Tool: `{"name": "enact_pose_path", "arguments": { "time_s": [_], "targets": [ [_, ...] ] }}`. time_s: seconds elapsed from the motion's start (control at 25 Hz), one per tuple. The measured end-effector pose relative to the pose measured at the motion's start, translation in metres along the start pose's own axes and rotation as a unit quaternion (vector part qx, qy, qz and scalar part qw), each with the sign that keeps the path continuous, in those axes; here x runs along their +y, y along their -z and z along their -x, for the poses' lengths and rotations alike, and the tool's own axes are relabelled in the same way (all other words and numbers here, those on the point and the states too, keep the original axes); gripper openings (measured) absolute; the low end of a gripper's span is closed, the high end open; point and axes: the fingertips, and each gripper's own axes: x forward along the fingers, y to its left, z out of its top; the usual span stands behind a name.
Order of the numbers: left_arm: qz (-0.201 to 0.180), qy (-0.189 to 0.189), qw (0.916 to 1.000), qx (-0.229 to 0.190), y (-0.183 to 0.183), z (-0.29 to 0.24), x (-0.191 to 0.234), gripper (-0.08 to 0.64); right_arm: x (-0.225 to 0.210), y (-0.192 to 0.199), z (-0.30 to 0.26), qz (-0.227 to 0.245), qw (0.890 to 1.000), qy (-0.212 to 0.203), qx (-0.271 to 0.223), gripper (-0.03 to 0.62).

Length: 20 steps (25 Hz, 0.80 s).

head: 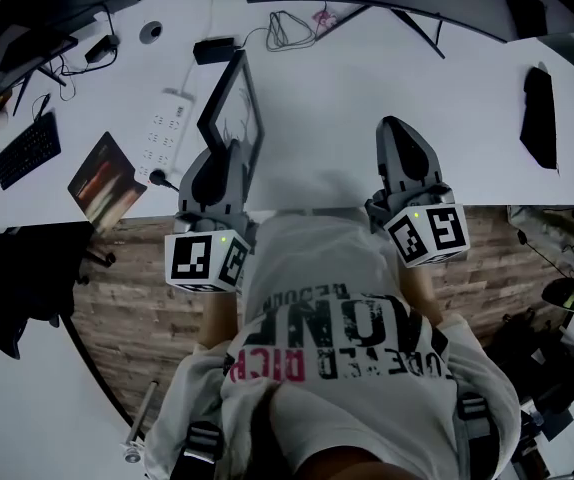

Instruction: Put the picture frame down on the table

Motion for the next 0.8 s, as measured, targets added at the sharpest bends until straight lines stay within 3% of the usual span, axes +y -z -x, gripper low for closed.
{"name": "enact_pose_path", "arguments": {
  "time_s": [0.8],
  "targets": [
    [0.012,-0.009,0.9996,0.023,0.000,-0.022,-0.009,0.048,-0.024,-0.005,-0.016,-0.005,1.000,-0.009,0.014,0.008]
  ]
}}
